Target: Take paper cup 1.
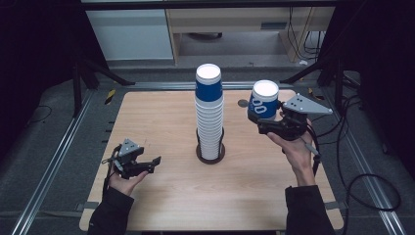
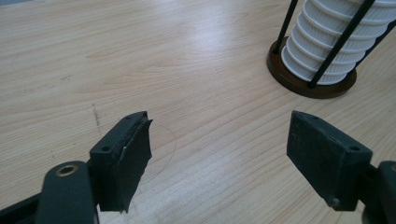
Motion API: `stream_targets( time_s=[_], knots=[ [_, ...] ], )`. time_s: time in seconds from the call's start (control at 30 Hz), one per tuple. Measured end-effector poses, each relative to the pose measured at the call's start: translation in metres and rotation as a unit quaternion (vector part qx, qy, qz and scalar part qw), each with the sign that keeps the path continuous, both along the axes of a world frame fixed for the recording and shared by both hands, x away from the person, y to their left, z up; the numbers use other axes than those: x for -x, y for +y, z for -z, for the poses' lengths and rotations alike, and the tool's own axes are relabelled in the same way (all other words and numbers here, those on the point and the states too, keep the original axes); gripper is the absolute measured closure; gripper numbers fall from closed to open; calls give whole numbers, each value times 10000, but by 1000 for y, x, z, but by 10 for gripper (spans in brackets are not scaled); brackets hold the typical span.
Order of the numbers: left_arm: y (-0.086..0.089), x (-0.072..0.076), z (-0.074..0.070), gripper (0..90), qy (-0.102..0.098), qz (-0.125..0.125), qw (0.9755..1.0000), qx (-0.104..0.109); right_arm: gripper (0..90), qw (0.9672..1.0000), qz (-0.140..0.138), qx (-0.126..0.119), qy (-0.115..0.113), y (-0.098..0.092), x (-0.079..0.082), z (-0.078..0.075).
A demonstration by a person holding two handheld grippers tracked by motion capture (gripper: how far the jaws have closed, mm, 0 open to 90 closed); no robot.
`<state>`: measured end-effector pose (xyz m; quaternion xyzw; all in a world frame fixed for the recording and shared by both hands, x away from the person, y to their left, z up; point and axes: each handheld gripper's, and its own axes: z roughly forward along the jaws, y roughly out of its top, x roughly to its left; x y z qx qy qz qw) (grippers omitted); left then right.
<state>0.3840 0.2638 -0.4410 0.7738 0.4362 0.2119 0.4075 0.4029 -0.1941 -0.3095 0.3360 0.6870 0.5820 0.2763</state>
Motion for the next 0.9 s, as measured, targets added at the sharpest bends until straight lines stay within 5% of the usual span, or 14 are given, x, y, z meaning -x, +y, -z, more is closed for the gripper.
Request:
stream_targets(
  time_s=[0.3,0.53,0.9],
  knots=[
    [-4,2,-1,207,14,97,10000,-14,201,9997,-70,129,194,-6,2,27],
    [-6,3,-3,204,36,177,9998,44,200,9979,-229,460,399,-8,8,54],
    [-11,6,-9,202,23,332,9993,155,199,9930,-500,939,519,-4,16,75]
  ],
)
